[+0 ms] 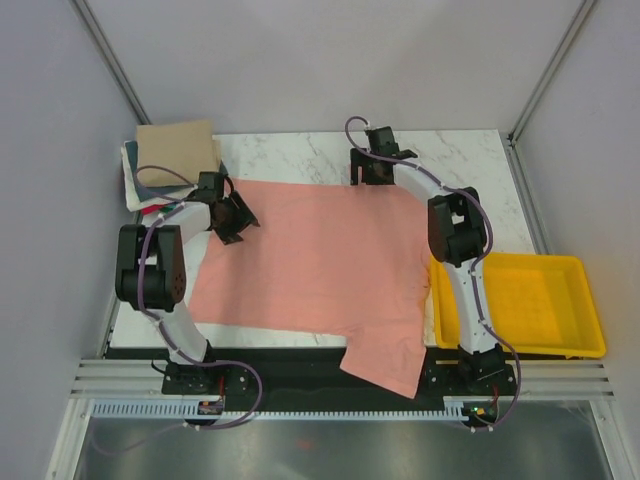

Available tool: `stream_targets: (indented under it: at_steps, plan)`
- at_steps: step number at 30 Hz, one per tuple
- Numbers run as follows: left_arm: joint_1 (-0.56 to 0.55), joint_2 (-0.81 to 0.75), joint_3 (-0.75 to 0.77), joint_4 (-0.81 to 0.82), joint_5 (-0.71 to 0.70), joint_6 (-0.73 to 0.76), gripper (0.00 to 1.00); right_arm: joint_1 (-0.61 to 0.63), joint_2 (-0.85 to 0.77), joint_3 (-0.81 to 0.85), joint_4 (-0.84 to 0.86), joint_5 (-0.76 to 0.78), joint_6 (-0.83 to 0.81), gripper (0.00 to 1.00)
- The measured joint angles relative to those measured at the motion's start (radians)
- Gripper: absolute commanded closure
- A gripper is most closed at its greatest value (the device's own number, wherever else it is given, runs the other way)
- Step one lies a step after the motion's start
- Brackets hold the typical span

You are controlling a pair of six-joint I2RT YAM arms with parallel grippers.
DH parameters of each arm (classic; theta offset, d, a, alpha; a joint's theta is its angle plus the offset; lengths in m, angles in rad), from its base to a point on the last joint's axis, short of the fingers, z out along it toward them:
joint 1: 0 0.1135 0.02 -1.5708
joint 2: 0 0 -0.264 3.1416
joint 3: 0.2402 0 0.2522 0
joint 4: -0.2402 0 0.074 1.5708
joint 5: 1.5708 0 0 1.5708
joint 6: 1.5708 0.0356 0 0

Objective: Fold and stack the t-shirts
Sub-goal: Flatten the tshirt out

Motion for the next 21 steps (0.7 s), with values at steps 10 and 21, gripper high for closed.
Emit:
stream_targets:
  at_steps: [10, 21]
  plan:
    - [0.023, 0.180, 0.262, -0.013, -0.032, -0.013, 0.30, -0.027, 0.284, 0.445, 0.029, -0.075, 0.019, 0.08]
    - [0.019, -0.096, 0.245, -0.100, -0.040, 0.013, 0.28, -0.050, 0.150, 0.263, 0.208, -0.174, 0.039, 0.02]
